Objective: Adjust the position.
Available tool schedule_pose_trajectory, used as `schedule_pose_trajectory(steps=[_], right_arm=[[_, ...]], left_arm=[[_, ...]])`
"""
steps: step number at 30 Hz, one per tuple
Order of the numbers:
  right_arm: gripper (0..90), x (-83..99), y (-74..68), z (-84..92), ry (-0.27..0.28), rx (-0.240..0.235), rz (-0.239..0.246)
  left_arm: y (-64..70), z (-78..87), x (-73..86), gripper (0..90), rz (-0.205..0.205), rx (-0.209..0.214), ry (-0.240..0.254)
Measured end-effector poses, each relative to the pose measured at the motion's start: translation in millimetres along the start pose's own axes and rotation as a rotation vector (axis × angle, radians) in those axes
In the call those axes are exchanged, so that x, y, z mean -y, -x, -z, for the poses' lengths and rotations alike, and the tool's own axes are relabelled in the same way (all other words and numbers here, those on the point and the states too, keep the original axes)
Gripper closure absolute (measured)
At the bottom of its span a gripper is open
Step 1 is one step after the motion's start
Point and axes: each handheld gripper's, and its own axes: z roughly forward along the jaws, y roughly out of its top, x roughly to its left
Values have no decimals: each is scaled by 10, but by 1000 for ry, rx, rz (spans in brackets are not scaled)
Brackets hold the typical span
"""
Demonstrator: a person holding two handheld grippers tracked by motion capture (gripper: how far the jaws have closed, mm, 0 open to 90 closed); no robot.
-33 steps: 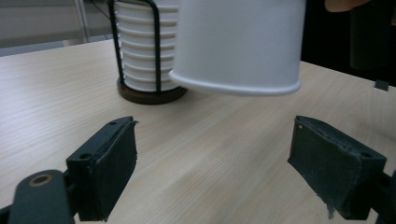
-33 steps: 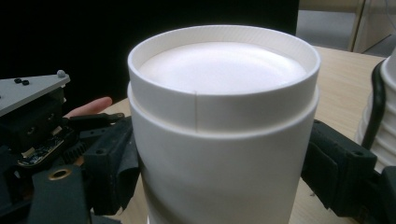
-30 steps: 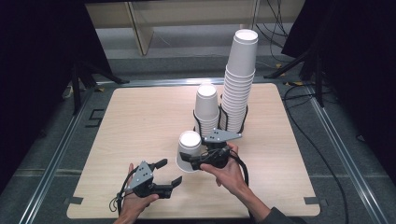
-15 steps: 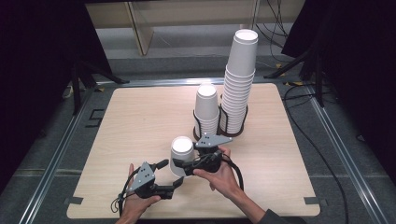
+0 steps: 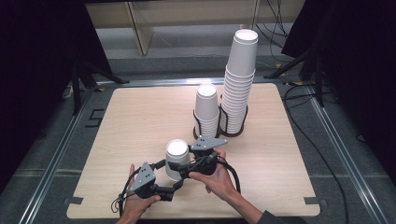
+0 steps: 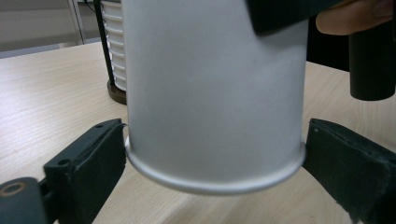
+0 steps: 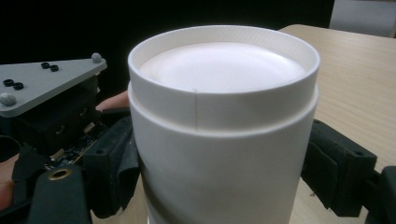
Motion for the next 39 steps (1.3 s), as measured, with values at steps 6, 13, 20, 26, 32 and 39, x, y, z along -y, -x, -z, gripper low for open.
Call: schedule_pose_trajectory(steps=[6,13,20,26,32,39], right_arm=[[209,10,-39,-51,17,-33,17],[209,10,-88,-60,12,-47,10],[209,12,-123,-73,5,-82,-30],[209,13,-124,-78,25,-63,9],[200,19,-133,-89,17,-85,-4],[178,-21,-104,-38,-5,-91,4]], left_arm=[[-8,3,-3,4,12,4,10],[-5,-5,-1,0,20,19,29],[-2,-9,1,0,27,24,34],[-5,-9,5,0,35,27,32],[-2,22,-11,21,21,15,4],[3,42,-52,47,-37,10,-7]])
